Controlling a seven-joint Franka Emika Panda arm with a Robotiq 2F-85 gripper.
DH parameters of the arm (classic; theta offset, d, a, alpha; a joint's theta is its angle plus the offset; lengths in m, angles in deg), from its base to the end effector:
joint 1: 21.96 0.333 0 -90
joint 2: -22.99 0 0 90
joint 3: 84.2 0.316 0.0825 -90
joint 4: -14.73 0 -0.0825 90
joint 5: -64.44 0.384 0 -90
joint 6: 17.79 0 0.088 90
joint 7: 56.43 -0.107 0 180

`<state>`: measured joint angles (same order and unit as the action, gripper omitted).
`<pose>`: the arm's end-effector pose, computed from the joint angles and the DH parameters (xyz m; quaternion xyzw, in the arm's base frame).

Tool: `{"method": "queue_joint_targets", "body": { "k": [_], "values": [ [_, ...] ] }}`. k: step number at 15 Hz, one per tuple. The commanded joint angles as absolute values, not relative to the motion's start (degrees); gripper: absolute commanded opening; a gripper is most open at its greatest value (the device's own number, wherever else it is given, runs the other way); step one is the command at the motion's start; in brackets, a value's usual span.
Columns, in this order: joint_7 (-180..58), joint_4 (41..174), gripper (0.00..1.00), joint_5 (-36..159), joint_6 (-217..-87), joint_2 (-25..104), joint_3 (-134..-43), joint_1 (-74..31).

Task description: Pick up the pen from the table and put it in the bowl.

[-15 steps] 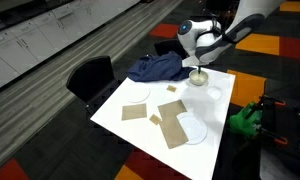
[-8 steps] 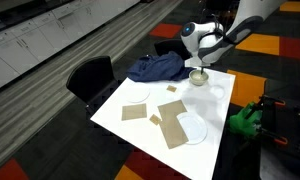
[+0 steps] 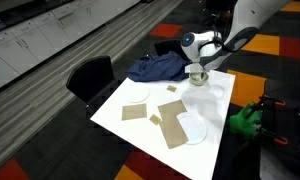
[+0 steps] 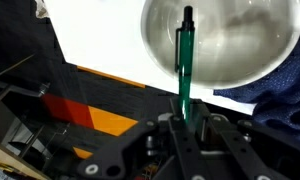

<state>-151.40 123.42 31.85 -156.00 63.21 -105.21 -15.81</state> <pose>0.5921 -0.1563 0.1403 0.7345 -0.6098 0.1163 0.2741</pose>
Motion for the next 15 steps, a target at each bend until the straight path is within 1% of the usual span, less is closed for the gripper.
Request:
{"method": "queue_joint_targets", "body": {
  "k": [1,7,8,9,15],
  "values": [
    [-153.3,123.6,0.51,30.4,-157.5,63.7,-106.1,-15.1],
    [-153.9,125.6,0.96,28.7,-158.3,60.7,-107.0,-13.5],
    [-153.9,126.4,0.99,27.8,-158.1,59.3,-107.3,-13.0],
    [-154.2,126.8,1.0,26.8,-157.9,58.1,-107.5,-12.7],
    [-152.8,129.7,1.0,22.4,-154.6,48.3,-104.9,-13.1]
  ]
}}
